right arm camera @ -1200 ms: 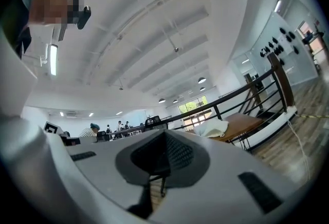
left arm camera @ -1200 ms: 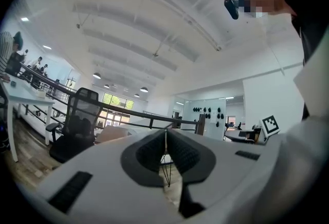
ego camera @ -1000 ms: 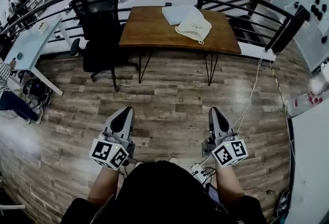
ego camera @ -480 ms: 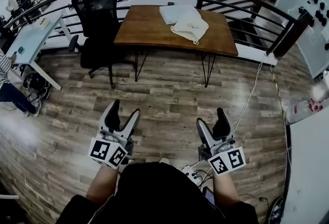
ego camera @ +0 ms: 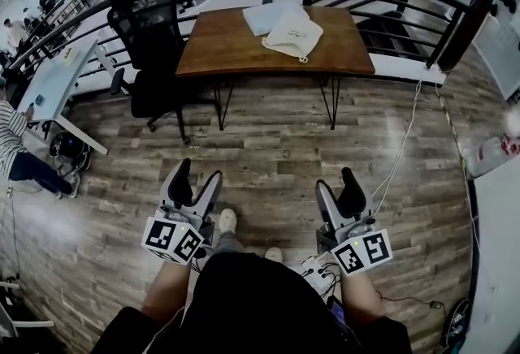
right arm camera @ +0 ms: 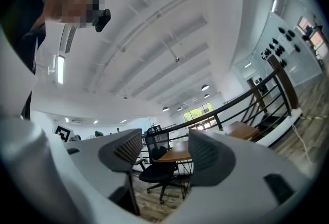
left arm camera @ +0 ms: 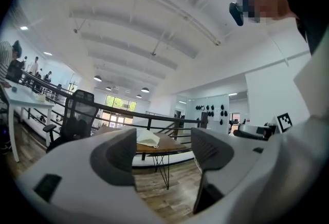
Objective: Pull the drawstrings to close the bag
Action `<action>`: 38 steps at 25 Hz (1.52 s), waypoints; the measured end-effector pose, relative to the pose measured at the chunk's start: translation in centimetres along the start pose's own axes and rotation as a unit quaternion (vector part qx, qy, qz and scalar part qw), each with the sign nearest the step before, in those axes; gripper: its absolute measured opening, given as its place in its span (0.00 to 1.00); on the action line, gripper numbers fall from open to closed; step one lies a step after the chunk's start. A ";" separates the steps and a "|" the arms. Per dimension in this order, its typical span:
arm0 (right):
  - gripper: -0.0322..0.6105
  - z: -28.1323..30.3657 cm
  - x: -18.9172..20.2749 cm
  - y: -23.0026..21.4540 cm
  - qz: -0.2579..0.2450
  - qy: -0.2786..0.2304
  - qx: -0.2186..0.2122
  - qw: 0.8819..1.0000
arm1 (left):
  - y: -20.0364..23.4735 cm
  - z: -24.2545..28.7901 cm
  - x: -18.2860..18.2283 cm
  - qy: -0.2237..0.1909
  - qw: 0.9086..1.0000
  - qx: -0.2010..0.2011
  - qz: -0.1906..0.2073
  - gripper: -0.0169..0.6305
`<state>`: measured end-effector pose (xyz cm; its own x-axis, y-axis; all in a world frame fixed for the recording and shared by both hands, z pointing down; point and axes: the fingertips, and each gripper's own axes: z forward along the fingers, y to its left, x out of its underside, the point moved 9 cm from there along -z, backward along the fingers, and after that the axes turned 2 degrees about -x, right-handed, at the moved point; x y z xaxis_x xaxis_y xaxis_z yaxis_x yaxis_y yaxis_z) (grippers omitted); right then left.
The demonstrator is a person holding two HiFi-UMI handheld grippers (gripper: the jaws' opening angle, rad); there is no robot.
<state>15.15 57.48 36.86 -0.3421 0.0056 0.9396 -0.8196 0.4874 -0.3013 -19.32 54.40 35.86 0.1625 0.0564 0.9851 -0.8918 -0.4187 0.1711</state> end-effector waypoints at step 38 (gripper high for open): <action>0.35 26.7 2.3 -4.4 0.007 0.069 0.031 0.997 | 20.7 18.8 -0.8 0.000 0.999 0.037 -0.014 0.52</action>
<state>5.69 32.01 35.97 -0.2903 0.1341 0.9475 -0.8431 0.4324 -0.3195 -30.02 28.62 38.24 0.1870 0.0687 0.9800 -0.8535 -0.4825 0.1967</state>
